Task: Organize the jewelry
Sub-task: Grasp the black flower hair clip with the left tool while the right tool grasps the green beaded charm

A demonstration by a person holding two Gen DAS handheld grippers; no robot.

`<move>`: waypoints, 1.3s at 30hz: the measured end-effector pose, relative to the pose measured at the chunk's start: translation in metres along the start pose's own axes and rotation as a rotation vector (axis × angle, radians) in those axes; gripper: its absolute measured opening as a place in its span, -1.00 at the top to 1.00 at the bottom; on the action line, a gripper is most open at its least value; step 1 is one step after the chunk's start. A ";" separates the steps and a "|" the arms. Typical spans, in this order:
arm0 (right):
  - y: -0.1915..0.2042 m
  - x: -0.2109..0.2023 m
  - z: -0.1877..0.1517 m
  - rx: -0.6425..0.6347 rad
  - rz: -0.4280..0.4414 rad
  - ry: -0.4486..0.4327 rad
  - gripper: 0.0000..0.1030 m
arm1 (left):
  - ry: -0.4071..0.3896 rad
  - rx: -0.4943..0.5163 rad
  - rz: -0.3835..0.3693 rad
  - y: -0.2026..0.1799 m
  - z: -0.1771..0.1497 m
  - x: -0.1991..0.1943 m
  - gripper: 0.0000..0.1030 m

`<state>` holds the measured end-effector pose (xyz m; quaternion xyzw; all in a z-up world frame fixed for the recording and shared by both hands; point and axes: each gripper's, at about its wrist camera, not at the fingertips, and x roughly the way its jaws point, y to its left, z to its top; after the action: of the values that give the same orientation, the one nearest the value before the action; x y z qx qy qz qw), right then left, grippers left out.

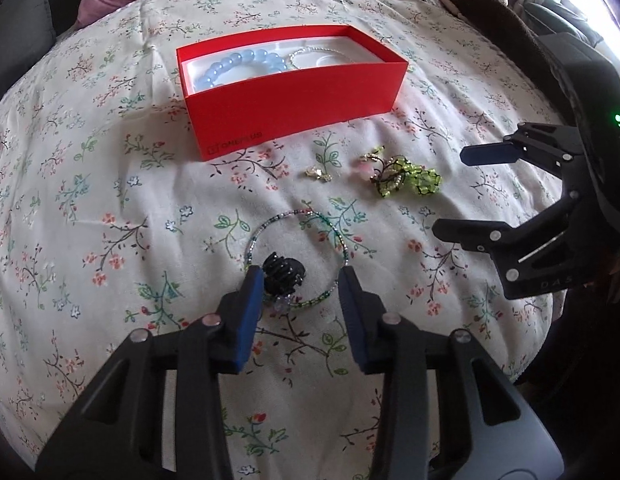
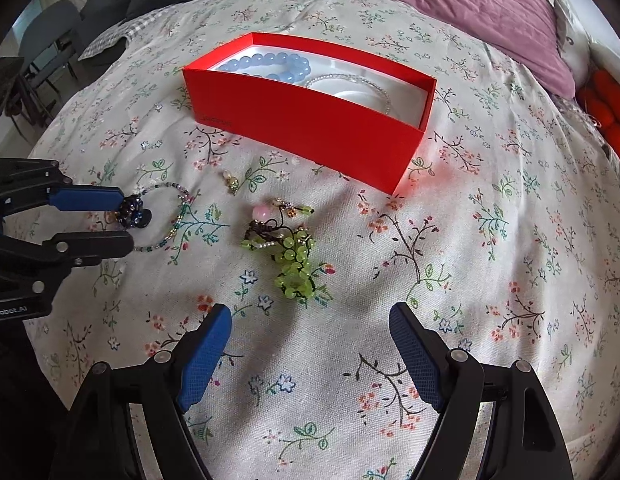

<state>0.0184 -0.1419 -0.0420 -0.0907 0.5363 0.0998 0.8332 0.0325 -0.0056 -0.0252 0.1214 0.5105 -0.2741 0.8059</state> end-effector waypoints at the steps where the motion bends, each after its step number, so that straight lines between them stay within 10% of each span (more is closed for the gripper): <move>1: 0.000 0.000 0.000 0.002 0.002 -0.002 -0.60 | 0.004 -0.003 0.004 0.000 0.000 0.002 0.21; 8: -0.003 0.004 0.001 0.019 0.010 0.003 -0.56 | 0.032 -0.041 0.052 0.004 0.001 0.009 0.69; 24: 0.001 0.009 0.010 -0.005 0.040 -0.018 0.04 | 0.002 -0.066 0.063 0.004 0.004 -0.003 0.70; 31: 0.002 0.011 0.014 -0.022 0.041 -0.024 0.70 | 0.004 -0.062 0.064 0.002 0.003 -0.004 0.70; 39: 0.002 -0.006 0.019 -0.039 0.069 -0.070 0.78 | -0.004 -0.069 0.067 0.004 0.004 -0.008 0.70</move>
<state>0.0324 -0.1357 -0.0288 -0.0849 0.5077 0.1422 0.8454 0.0353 -0.0018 -0.0170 0.1099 0.5137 -0.2294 0.8194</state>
